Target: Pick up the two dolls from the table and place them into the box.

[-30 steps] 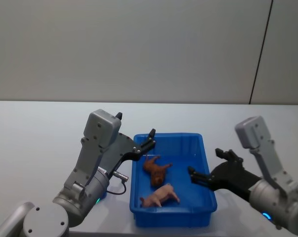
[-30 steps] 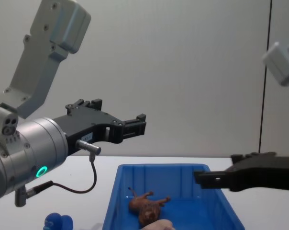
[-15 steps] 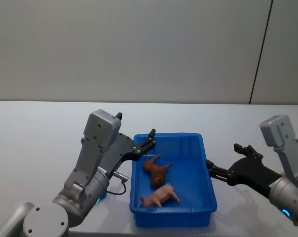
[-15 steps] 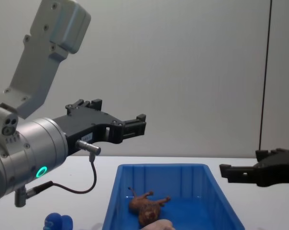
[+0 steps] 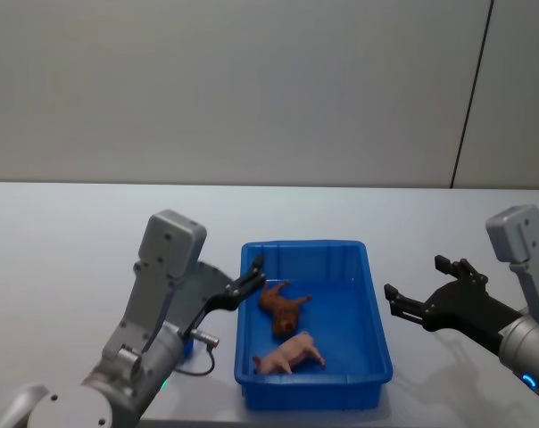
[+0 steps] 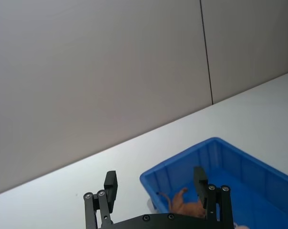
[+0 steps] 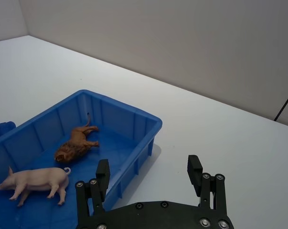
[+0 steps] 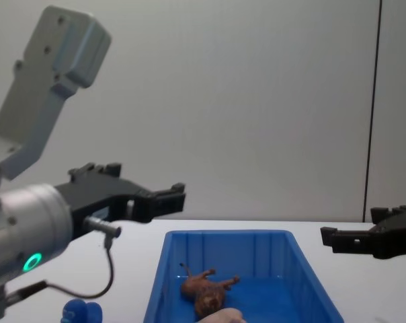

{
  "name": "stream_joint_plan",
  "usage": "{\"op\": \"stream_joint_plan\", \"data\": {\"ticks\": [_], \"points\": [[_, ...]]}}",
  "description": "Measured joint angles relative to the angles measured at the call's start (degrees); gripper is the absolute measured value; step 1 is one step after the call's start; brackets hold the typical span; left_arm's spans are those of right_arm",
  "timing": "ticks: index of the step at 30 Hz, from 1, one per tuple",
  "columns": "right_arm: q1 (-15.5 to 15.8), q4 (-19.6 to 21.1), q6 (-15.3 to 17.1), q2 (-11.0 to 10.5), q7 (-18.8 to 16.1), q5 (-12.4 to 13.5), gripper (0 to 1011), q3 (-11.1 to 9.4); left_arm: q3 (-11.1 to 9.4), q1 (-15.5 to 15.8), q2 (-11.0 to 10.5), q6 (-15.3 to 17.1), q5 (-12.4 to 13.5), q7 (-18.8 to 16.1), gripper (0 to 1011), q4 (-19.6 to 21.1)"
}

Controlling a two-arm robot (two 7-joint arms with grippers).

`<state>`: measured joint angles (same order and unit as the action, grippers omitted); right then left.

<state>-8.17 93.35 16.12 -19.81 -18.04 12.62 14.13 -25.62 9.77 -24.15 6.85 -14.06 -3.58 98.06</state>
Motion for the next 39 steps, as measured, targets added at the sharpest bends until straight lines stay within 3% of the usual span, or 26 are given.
{"op": "stream_joint_plan", "data": {"ticks": [10, 19, 29, 39], "points": [[-0.05, -0.20, -0.30, -0.19, -0.08, 0.18, 1001, -0.20, 0.75, -4.90, -3.16, 2.92, -3.69, -5.07, 1001, 3.88], [-0.06, -0.28, -0.45, -0.29, -0.14, 0.26, 1001, -0.28, 1.72, -6.81, -4.93, 4.36, -5.88, -5.80, 1001, 4.24], [-0.06, -0.34, -0.51, -0.34, -0.14, 0.32, 1001, -0.35, 2.87, -6.35, -5.61, 6.12, -7.26, -2.14, 1001, 1.13], [-0.06, -0.35, -0.56, -0.38, -0.14, 0.33, 1001, -0.37, 3.62, -4.02, -4.92, 7.34, -7.49, 4.08, 1001, -4.93]]}}
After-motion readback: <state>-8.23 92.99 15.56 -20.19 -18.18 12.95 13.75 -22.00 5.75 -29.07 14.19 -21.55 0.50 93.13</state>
